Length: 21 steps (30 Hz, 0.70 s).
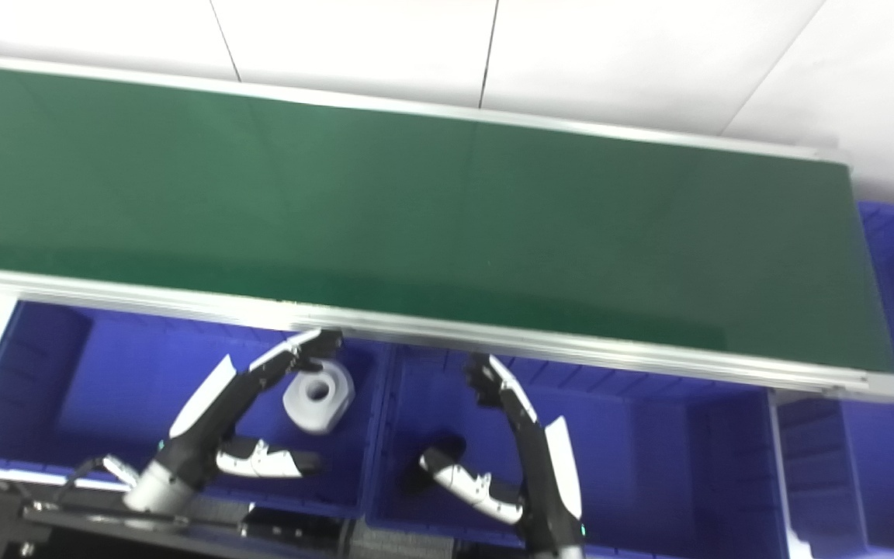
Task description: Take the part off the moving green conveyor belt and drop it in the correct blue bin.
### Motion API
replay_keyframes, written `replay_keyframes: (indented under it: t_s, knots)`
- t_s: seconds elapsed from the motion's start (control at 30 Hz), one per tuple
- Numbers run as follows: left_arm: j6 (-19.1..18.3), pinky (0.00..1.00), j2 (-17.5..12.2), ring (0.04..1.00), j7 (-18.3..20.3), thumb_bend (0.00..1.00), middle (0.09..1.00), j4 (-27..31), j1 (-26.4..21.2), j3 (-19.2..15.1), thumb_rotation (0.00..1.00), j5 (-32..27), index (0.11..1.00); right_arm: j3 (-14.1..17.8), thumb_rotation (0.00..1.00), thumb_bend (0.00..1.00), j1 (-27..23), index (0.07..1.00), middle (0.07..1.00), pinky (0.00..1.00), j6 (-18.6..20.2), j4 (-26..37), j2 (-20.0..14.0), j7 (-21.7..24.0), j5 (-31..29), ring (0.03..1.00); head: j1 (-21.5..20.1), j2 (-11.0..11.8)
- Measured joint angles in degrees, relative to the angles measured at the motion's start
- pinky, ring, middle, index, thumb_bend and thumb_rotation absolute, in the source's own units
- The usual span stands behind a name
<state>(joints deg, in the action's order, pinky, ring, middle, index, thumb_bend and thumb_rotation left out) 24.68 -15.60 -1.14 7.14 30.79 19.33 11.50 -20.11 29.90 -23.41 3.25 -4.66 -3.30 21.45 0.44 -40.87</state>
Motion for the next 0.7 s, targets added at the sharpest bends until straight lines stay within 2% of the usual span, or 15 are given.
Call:
replay_keyframes:
  t_s: [0.13, 0.23, 0.4, 0.7]
  knots:
    - [0.1, 0.74, -0.2, 0.802, -3.2, 0.84, 0.831, -1.0, -0.7, 2.2, 0.54, -1.8, 0.834, 0.0, 0.43, 0.81, -0.3, 0.883, 0.843, 0.73, 0.0, -1.1, 0.0, 0.0, 0.4, 0.806, -1.1, 1.4]
    - [0.2, 0.73, -0.2, 0.794, -4.5, 0.85, 0.822, -2.7, -1.3, 2.3, 0.52, -5.1, 0.821, 0.0, 0.42, 0.83, -0.5, 0.885, 0.845, 0.72, 0.0, -2.0, 0.0, 0.0, 0.6, 0.806, -2.1, 2.0]
    - [0.2, 0.72, 0.4, 0.778, -4.5, 0.84, 0.805, -4.0, -1.4, 1.2, 0.50, -8.4, 0.804, 0.0, 0.39, 0.85, -0.9, 0.881, 0.841, 0.71, 0.0, -2.9, 0.2, -0.2, 1.4, 0.798, -3.3, 2.5]
    - [0.2, 0.72, 2.4, 0.774, -3.4, 0.79, 0.807, -5.4, -1.4, -1.1, 0.51, -9.8, 0.804, 0.0, 0.36, 0.85, -0.9, 0.886, 0.844, 0.70, 0.0, -3.3, 0.6, -1.7, 2.6, 0.792, -5.2, 3.6]
